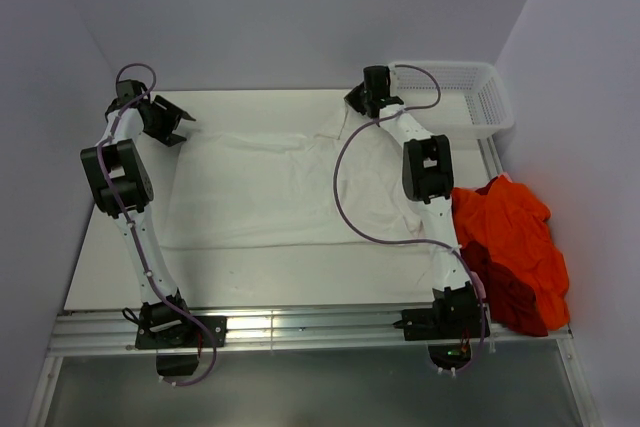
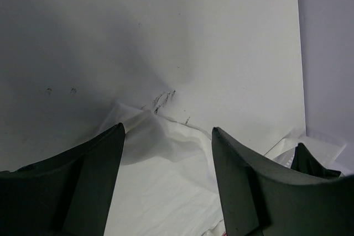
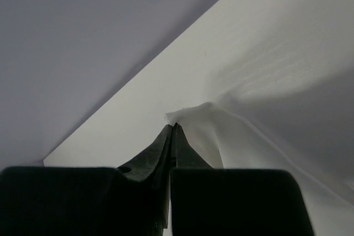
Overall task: Roll the t-shirts
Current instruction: Fold the tshirt
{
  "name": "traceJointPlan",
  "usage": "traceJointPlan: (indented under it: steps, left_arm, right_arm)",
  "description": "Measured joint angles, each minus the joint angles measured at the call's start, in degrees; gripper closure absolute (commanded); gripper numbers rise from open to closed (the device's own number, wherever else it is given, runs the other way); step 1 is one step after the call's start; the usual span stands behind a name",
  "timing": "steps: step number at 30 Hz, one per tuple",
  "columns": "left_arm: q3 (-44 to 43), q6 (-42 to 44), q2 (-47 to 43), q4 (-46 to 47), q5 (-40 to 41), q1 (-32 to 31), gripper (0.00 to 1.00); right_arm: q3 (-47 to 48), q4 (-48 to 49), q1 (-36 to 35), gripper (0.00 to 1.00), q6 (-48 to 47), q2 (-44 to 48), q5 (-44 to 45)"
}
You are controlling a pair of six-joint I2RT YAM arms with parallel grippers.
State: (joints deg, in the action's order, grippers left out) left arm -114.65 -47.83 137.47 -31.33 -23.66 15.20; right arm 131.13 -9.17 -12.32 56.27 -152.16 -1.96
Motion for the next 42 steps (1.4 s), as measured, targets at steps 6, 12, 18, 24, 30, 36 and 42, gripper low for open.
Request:
traceJointPlan:
  steps: [6, 12, 18, 24, 30, 36, 42]
  left_arm:
    - [0.00, 0.09, 0.00, -0.98, 0.31, -0.02, 0.33]
    - [0.04, 0.15, 0.00, -1.95, 1.53, -0.02, 0.43]
    - [0.04, 0.81, 0.07, -3.69, 4.07, -0.02, 0.64]
    - [0.04, 1.64, 0.09, -3.82, 4.96, -0.13, 0.92]
    - [0.48, 2.14, 0.15, -2.21, 4.81, -0.31, 1.00]
    - [2.91, 2.14, -0.13, 0.92, 4.55, -0.42, 0.99]
    - [3.76, 2.16, -2.62, 0.85, 6.56, -0.68, 1.00]
  right_arm:
    - [-9.62, 4.26, -0.02, 1.00, -1.33, 5.14, -0.79]
    - [-20.65, 7.37, -0.02, 1.00, -2.73, 11.89, -1.88]
    - [-26.99, 10.86, -0.02, 1.00, -3.65, 17.29, -2.82]
    - [-27.76, 12.85, -0.02, 1.00, -4.76, 20.35, -3.50]
    - [-31.06, 14.86, -0.07, 1.00, -6.32, 23.67, -3.58]
    - [-36.13, 15.63, -0.07, 1.00, -7.23, 28.59, -3.48]
    - [-42.07, 18.16, -0.07, 1.00, -7.45, 34.49, -2.62]
